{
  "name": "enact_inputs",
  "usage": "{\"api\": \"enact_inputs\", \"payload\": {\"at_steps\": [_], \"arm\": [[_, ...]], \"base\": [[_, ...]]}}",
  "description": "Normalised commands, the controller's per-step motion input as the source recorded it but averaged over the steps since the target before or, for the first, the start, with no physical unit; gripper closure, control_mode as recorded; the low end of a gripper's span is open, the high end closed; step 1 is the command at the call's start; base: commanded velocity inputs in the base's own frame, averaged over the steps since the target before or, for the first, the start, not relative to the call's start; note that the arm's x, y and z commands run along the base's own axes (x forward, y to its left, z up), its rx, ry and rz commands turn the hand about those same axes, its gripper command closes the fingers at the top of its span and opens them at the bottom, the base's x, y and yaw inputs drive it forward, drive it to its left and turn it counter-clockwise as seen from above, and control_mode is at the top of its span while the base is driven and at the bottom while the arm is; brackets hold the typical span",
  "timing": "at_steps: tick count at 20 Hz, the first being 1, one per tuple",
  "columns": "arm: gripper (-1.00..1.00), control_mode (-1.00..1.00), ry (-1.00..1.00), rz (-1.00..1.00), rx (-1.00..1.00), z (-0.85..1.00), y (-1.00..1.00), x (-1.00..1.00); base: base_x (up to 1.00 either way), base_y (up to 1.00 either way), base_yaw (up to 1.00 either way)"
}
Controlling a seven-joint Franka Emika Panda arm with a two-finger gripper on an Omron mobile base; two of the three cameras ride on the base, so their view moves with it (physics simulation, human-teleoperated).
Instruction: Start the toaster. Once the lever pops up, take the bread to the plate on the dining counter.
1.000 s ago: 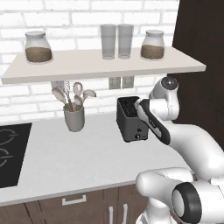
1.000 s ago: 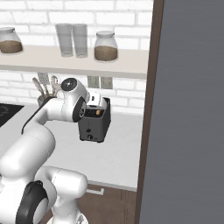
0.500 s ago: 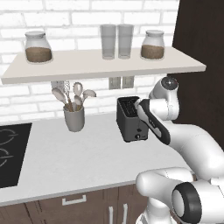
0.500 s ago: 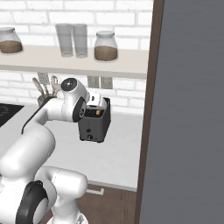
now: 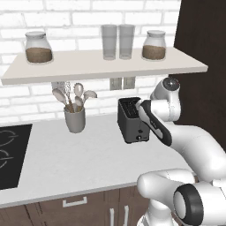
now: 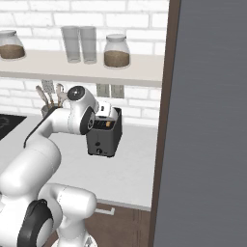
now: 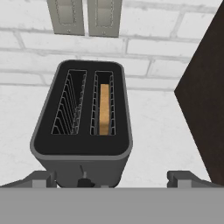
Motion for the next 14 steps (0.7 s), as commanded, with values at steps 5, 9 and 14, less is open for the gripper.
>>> {"api": "enact_inputs", "payload": {"at_steps": [5, 9, 14], "arm": [[-1.00, -1.00, 0.00, 0.00, 0.00, 0.00, 0.00, 0.00], [-1.00, -1.00, 0.00, 0.00, 0.00, 0.00, 0.00, 0.00], [-1.00, -1.00, 0.00, 0.00, 0.00, 0.00, 0.00, 0.00]], "base": [[0.00, 0.00, 0.00], [0.00, 0.00, 0.00], [0.00, 0.00, 0.00]]}}
